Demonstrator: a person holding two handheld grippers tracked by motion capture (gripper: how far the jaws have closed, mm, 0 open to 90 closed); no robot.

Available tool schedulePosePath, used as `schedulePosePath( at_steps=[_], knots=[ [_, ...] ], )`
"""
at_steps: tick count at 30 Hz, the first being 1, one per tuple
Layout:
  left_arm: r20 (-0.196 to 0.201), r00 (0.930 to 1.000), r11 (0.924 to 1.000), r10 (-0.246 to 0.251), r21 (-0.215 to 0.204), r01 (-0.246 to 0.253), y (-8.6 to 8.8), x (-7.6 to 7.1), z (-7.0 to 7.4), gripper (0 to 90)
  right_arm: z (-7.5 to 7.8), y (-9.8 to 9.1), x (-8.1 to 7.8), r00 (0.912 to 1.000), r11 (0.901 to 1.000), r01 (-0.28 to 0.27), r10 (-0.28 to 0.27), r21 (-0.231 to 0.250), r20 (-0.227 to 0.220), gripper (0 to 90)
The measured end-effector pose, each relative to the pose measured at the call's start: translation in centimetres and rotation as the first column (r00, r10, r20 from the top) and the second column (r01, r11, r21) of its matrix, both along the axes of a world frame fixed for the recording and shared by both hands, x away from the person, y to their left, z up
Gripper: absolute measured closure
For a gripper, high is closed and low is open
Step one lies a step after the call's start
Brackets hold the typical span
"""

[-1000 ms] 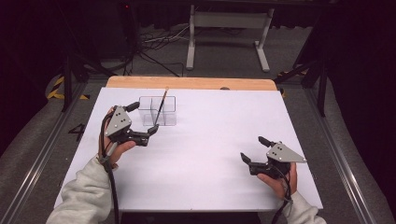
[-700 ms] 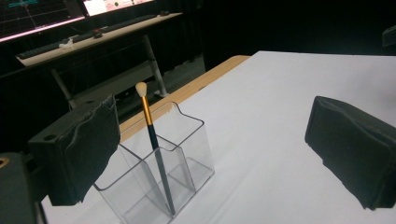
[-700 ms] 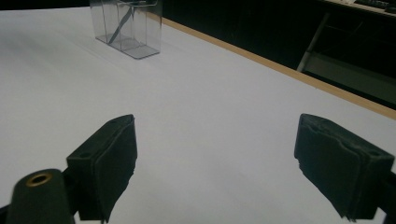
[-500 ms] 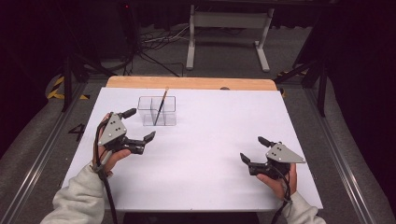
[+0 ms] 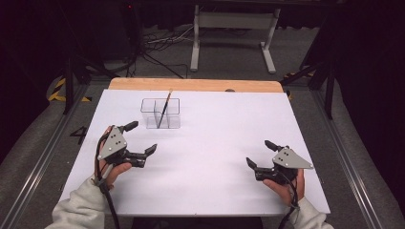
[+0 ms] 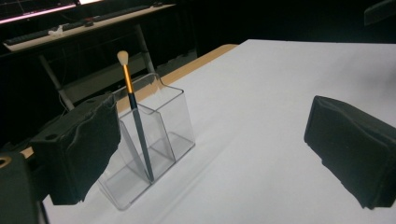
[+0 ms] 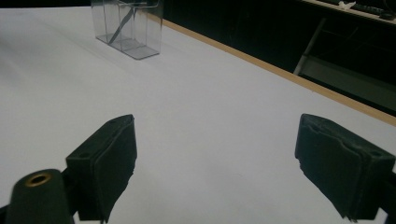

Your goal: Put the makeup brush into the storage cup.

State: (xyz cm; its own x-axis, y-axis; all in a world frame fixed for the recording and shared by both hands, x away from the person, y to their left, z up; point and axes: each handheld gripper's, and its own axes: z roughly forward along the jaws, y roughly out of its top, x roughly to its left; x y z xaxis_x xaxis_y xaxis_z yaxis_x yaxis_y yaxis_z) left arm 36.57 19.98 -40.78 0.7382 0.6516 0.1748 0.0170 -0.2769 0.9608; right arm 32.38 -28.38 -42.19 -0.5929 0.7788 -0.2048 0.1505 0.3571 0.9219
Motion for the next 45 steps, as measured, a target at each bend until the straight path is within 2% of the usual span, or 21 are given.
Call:
schedulePosePath(
  at_steps=[1, 2, 6, 8, 10, 13, 16, 18, 20, 22, 25, 34, 45],
  knots=[
    [-0.018, 0.9998, 0.9999, -0.002, -0.011, 0.002, 0.1, -0.1, -0.4, 4.4, 0.0, 0.0, 0.0, 1.0, 1.0, 0.0, 0.0, 0.001, 0.0, 13.3],
    [-0.023, 0.9997, 1.0, -0.003, -0.005, 0.003, 0.1, -0.2, -0.5, 4.6, 0.0, -0.1, 0.0, 1.0, 1.0, 0.001, -0.001, 0.001, 0.001, 13.2],
    [-0.043, 0.9991, 1.0, -0.001, -0.008, 0.001, 0.3, -0.7, -1.2, 4.5, 0.0, -0.1, 0.0, 1.0, 1.0, 0.003, -0.003, 0.001, 0.003, 13.1],
    [-0.04, 0.9992, 1.0, 0.001, 0.0, -0.001, 0.4, -1.1, -1.6, 4.8, 0.0, -0.2, 0.0, 1.0, 1.0, 0.005, -0.005, 0.0, 0.003, 13.1],
    [-0.046, 0.9989, 0.9997, 0.009, -0.023, -0.01, 0.8, -1.3, -2.2, 6.0, -0.1, -0.2, 0.0, 1.0, 1.0, 0.005, -0.005, 0.003, 0.0, 13.0],
    [-0.074, 0.997, 0.9993, 0.023, -0.026, -0.025, 1.3, -1.6, -3.1, 5.5, -0.2, -0.3, 0.1, 1.0, 1.0, 0.004, -0.004, 0.004, -0.003, 12.8],
    [-0.11, 0.9935, 0.9996, 0.028, 0.001, -0.028, 1.6, -2.0, -3.8, 4.8, -0.4, -0.4, 0.1, 1.0, 1.0, 0.007, -0.007, 0.001, -0.005, 12.7],
    [-0.105, 0.9941, 0.9995, 0.028, 0.016, -0.026, 1.6, -2.4, -4.0, 4.5, -0.4, -0.4, 0.1, 1.0, 1.0, 0.006, -0.006, 0.003, -0.005, 12.6],
    [-0.115, 0.9933, 0.9999, 0.013, 0.009, -0.012, 1.5, -2.5, -4.0, 3.6, -0.3, -0.4, 0.0, 1.0, 1.0, 0.003, -0.003, 0.002, 0.0, 12.5],
    [-0.111, 0.9936, 0.9994, 0.02, 0.029, -0.017, 1.2, -2.5, -3.9, 2.6, -0.3, -0.4, -0.1, 1.0, 1.0, -0.001, 0.001, 0.001, 0.002, 12.5],
    [-0.104, 0.9946, 0.9992, 0.012, 0.039, -0.008, 0.6, -2.5, -3.7, 1.8, -0.3, -0.4, -0.3, 1.0, 1.0, 0.002, -0.002, 0.004, 0.002, 12.4],
    [-0.107, 0.9942, 0.9996, 0.002, 0.03, 0.001, 0.1, -2.4, -3.7, 2.3, 0.0, -0.5, -1.0, 0.9997, 1.0, 0.009, -0.009, -0.004, 0.023, 12.5],
    [-0.106, 0.9944, 0.9998, 0.005, 0.021, -0.003, 0.4, -2.7, -3.6, 3.0, -0.1, -0.1, -0.5, 0.9998, 1.0, -0.002, 0.002, -0.006, 0.022, 12.1]
  ],
)
